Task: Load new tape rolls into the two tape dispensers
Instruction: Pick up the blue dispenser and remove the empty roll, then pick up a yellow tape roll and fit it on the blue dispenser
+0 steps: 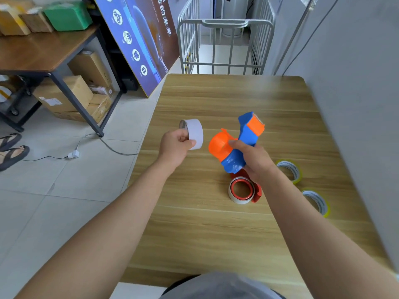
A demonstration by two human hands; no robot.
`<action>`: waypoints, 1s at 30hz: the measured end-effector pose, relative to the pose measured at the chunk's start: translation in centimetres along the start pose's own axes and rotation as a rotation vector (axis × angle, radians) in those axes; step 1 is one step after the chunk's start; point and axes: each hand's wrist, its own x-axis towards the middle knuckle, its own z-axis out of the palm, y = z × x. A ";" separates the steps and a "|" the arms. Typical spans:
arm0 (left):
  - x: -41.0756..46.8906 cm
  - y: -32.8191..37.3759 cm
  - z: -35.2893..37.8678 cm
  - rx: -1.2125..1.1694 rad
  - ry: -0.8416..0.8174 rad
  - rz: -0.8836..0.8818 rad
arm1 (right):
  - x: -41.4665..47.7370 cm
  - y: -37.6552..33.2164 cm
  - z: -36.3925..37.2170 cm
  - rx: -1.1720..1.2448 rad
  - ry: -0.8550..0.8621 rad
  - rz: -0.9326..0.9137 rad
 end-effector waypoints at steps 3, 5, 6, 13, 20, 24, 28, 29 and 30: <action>0.9 -1.0 0.5 0.130 -0.016 0.057 | 0.1 -0.2 -0.6 0.082 0.010 -0.017; 1.7 -1.5 1.0 0.192 -0.041 0.088 | 0.3 -0.4 -1.0 0.131 0.008 -0.036; 2.1 -1.8 1.3 0.236 -0.055 0.103 | 0.5 -0.4 -1.1 0.149 0.007 -0.050; 5.4 -4.5 3.5 0.616 -0.166 0.185 | 2.1 -0.8 -2.2 0.205 0.079 -0.092; 7.8 -7.6 5.1 0.943 -0.309 0.284 | 3.6 -0.1 -2.7 0.240 0.062 -0.071; 8.3 -9.0 5.8 1.049 -0.360 0.310 | 4.2 0.2 -2.6 0.255 0.042 -0.052; 8.1 -10.4 6.2 1.052 -0.410 0.288 | 4.3 0.7 -2.6 0.261 0.048 -0.023; 8.1 -10.7 6.3 1.047 -0.419 0.275 | 4.3 0.8 -2.6 0.259 0.050 -0.015; 8.1 -11.0 6.4 1.034 -0.429 0.253 | 4.3 0.9 -2.6 0.257 0.053 -0.007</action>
